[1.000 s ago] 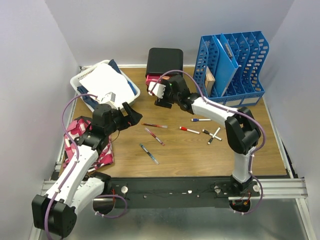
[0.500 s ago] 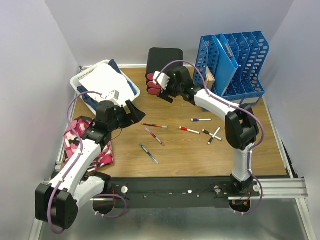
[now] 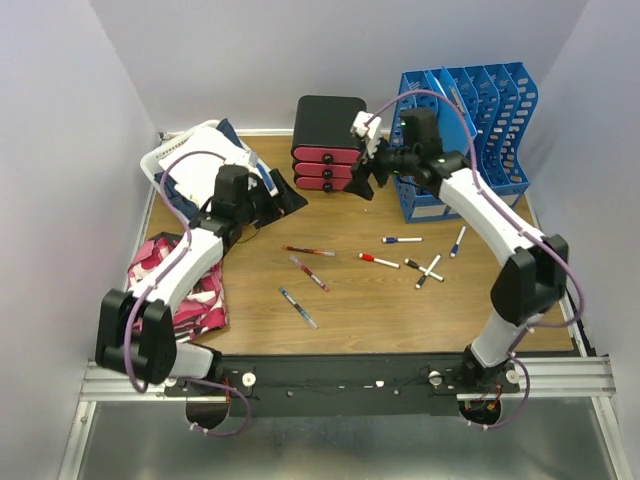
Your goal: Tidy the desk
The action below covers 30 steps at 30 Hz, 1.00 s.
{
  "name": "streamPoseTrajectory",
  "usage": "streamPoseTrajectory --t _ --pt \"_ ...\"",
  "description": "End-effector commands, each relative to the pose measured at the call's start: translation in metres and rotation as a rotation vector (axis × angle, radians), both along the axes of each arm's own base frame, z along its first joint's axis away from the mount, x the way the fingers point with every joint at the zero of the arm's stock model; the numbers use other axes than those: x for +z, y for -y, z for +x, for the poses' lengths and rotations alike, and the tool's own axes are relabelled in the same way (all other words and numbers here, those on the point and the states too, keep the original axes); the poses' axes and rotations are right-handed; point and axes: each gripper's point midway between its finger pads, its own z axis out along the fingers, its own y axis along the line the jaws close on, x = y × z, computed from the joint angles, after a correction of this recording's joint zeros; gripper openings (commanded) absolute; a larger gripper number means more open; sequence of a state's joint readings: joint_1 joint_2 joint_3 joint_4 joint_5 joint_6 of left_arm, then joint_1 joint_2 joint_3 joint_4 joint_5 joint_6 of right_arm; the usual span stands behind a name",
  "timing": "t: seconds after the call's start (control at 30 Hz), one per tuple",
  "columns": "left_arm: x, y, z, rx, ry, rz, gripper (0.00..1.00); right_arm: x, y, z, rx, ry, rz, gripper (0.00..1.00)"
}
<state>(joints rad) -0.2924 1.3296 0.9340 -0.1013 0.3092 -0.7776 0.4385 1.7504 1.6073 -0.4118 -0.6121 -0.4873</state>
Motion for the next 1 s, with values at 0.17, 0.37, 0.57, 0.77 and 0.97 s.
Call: streamPoseTrajectory --t 0.17,0.37,0.57,0.77,0.97 --pt "-0.007 0.048 0.056 -0.075 -0.027 -0.053 0.91 0.024 0.046 -0.043 -0.041 -0.229 0.199 0.92" --pt "-0.023 0.065 0.081 -0.070 -0.049 -0.034 0.88 0.026 0.061 -0.046 -0.087 -0.226 0.211 0.92" --pt "-0.046 0.064 0.097 -0.015 -0.074 -0.011 0.86 0.021 0.071 -0.047 -0.121 -0.249 0.228 0.92" --pt "-0.051 0.066 0.112 0.018 -0.061 -0.020 0.86 0.018 0.072 -0.049 -0.113 -0.259 0.233 0.92" --pt "-0.058 0.067 0.124 0.044 -0.064 -0.020 0.85 0.014 0.073 -0.051 -0.113 -0.275 0.237 0.92"
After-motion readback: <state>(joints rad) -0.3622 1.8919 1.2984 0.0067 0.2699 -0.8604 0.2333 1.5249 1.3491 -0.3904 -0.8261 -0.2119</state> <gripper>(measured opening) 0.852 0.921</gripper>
